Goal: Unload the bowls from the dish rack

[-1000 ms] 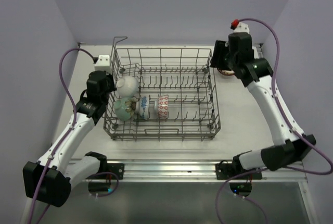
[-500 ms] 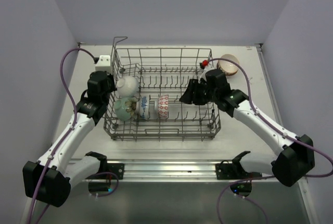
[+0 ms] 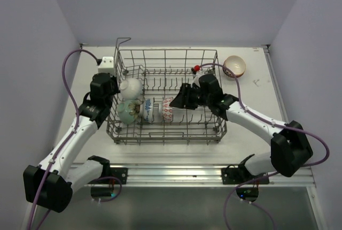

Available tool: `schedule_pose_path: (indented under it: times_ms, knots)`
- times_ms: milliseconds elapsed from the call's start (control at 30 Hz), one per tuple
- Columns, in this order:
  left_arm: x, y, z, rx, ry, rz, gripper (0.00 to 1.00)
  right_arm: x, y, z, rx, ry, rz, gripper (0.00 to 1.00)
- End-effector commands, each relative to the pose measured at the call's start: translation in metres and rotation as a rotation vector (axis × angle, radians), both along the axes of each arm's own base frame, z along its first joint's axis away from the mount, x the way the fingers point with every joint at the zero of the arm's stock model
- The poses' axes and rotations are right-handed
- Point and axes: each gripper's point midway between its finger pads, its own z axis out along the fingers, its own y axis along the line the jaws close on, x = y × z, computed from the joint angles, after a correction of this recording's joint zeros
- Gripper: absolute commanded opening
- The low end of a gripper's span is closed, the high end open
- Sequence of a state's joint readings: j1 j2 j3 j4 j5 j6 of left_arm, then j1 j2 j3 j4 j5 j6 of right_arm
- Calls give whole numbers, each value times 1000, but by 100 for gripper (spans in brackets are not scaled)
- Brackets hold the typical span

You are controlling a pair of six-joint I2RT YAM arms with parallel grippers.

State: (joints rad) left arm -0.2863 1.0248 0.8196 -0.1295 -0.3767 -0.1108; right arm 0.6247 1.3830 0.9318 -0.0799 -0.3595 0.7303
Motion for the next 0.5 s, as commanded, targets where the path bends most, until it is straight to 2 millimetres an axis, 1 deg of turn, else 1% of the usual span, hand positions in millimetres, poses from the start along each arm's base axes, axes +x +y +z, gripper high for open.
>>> schedule_pose_path:
  times_ms: [0,67,167,200,267,300,367,400,467]
  knots:
    - [-1,-20,-2,-25,2,-64,0,3,19,11,79,-35,34,50]
    - [0,-19,-3,-24,7,-57,0,3,22,2,71,-16,34,50]
    - [0,-17,-4,-22,11,-46,0,5,30,2,86,-21,39,50]
    - [0,-17,-4,-21,11,-43,0,5,33,-2,78,-14,41,49]
    - [0,-15,-4,-19,11,-33,0,7,36,-4,75,-12,41,48]
    - [0,-13,-4,-16,12,-25,0,7,39,-6,78,-7,43,44]
    - [-1,-12,-5,-12,16,-19,0,8,41,-6,84,0,43,41]
    - [-1,-11,-4,-11,14,-15,0,8,42,-9,80,7,44,33]
    - [-1,-10,-4,-10,13,-11,0,9,42,-9,85,11,38,25]
